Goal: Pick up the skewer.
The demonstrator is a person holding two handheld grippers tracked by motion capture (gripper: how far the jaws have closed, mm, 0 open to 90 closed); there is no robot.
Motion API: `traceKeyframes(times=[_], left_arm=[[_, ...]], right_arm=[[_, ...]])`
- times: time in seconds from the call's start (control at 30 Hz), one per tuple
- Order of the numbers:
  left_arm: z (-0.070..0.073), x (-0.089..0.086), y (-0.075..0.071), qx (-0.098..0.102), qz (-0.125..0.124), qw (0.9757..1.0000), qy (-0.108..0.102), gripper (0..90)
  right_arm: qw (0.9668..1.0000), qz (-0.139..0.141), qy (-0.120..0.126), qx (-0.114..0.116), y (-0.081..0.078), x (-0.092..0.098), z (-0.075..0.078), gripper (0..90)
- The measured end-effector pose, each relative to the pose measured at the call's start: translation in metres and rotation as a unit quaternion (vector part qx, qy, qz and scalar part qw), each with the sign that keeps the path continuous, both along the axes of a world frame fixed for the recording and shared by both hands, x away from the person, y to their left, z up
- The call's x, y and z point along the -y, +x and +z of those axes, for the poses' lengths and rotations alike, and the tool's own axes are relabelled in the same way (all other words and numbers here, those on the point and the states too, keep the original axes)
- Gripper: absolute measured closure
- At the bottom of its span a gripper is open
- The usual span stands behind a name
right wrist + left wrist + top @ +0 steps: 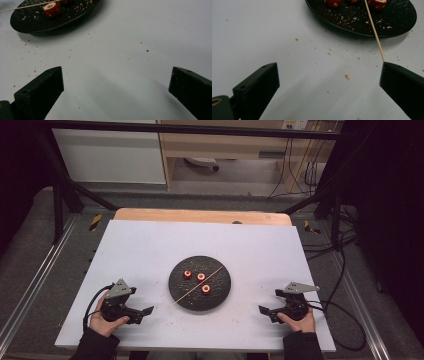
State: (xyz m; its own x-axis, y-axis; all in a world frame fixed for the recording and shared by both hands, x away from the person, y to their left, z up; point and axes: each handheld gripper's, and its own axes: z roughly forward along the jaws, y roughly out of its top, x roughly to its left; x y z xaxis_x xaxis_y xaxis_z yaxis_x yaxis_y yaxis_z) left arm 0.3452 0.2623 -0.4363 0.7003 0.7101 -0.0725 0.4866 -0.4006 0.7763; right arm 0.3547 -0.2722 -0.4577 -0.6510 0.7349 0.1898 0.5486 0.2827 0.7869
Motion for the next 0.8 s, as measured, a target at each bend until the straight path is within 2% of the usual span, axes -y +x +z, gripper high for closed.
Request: traceKeyframes(times=[0.53,0.8], left_arm=[[0.009,0.021,0.005,-0.002,-0.011,0.9998,0.015,2.5],[0.020,0.033,0.011,0.000,-0.013,0.9996,0.026,2.8]], right_arm=[[1.0000,0.001,-0.001,-0.002,0.000,0.000,0.000,0.6],[1.0000,0.001,-0.004,-0.003,0.000,0.000,0.000,0.6]])
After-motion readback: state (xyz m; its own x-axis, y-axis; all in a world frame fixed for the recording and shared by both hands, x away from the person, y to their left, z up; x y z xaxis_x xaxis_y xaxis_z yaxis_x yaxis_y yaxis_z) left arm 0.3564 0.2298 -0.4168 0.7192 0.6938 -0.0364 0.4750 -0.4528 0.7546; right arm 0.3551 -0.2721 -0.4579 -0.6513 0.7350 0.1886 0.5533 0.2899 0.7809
